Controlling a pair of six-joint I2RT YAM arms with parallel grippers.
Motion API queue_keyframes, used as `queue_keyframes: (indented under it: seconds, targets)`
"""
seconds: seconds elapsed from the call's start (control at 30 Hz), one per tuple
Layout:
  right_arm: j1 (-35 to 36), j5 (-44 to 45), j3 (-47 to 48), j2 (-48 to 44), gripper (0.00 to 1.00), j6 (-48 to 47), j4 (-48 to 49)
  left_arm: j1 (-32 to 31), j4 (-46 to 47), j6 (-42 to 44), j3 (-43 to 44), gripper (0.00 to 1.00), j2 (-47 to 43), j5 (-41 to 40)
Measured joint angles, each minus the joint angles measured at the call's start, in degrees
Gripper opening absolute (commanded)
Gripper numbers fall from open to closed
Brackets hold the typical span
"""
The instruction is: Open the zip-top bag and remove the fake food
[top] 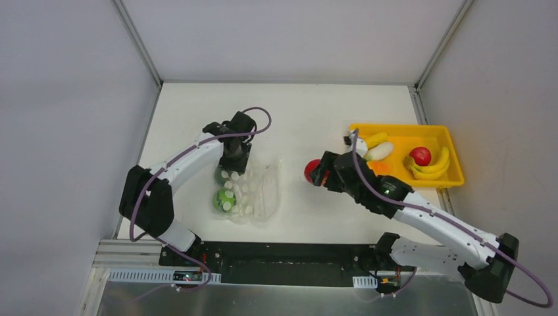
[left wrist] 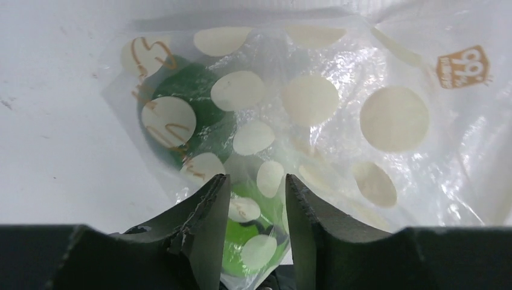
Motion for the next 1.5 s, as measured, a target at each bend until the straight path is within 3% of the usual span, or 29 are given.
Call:
queue_keyframes:
  seconds: [0.17, 0.33, 0.6, 0.73, 0.9, 1.13, 1.5]
  targets:
    - [-12.90, 5.35, 5.20, -3.78, 0.41, -1.25, -10.03, -0.07, 0.42, 0.07, -0.42, 0.57, -7.63, -1.70]
    - [-29.42, 7.82, 6.08, -2.93, 0.42, -5.60, -13.16, -0.79, 0.96, 0.17, -2.34, 0.69, -15.41, -3.74]
    - [-52.78, 6.86, 6.08, 7.43, 0.49, -10.73, -5.14, -1.55, 1.99, 1.31, -4.55, 0.95, -21.42, -4.59]
    - [-59.78, 5.70, 7.32, 15.06, 0.64, -11.54, 0.17, -1.55, 2.34, 1.60, -5.55, 0.99, -24.52, -4.57]
    - [-64.28, 4.70, 10.32, 23.34, 0.82, -12.04, 4.92, -1.57, 3.13, 1.70, -5.79, 0.99, -26.49, -4.44]
    - [-65.13, 1.33, 11.21, 23.28, 0.90, -13.14, 7.76, -3.19, 3.48, 1.75, -5.79, 0.99, -26.53, -3.23]
    - [-62.97, -14.75, 3.28, 2.12, 0.89, -10.56, 7.54, -10.67, 3.32, 1.73, -5.79, 0.99, -23.96, -2.99]
